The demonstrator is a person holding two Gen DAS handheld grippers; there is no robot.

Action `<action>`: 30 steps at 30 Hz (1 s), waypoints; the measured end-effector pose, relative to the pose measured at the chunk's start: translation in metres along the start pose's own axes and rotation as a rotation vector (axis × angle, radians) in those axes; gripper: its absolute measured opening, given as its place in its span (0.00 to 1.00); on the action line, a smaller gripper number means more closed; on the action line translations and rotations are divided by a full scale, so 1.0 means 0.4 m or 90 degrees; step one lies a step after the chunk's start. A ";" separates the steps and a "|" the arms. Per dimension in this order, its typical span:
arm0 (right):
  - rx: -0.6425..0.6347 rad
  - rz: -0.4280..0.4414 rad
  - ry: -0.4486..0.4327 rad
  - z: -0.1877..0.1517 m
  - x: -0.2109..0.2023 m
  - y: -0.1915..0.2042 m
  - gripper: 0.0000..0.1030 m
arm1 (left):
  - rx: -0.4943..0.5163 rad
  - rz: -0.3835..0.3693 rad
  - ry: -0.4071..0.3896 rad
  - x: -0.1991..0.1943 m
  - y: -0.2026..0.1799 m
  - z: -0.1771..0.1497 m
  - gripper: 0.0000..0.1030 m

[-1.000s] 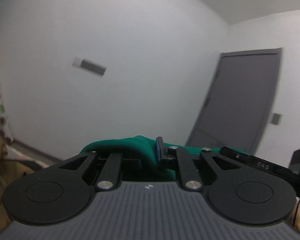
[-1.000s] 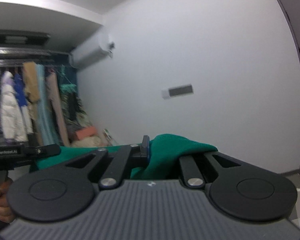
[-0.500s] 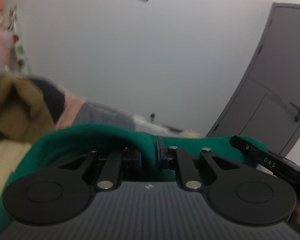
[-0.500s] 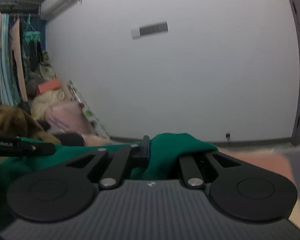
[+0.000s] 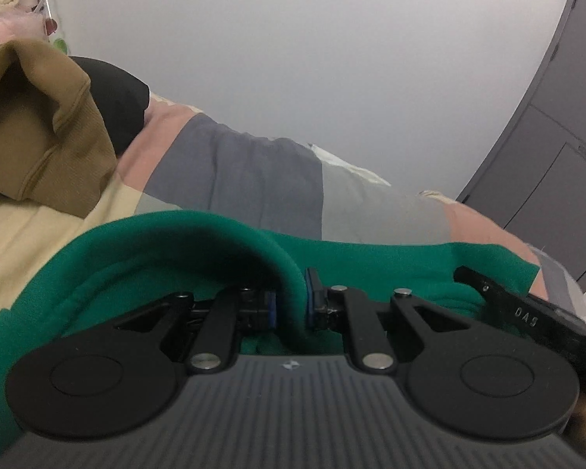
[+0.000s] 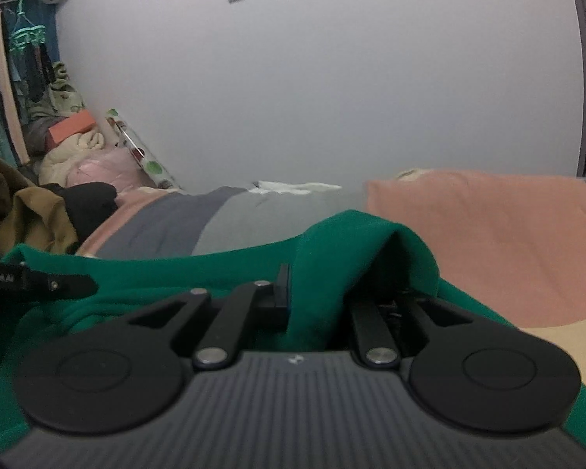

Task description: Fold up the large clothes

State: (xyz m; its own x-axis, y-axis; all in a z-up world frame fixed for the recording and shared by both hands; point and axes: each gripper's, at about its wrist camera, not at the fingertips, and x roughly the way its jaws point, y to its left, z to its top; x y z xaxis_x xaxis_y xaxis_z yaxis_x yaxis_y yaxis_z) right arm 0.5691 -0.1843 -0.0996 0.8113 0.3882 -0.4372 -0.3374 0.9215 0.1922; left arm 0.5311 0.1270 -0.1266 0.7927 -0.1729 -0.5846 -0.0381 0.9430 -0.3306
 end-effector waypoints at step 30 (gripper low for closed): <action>0.009 0.035 0.017 -0.115 -0.762 0.157 0.50 | 0.014 0.135 -0.041 -0.811 -0.080 -0.338 0.61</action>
State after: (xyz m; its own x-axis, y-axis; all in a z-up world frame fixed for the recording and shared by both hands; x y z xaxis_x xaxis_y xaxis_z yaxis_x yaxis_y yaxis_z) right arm 0.2787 -0.2444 0.0051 0.7788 0.4385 -0.4485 -0.3743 0.8987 0.2286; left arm 0.1929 0.1143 -0.0266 0.8056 0.0478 -0.5905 -0.1952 0.9625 -0.1885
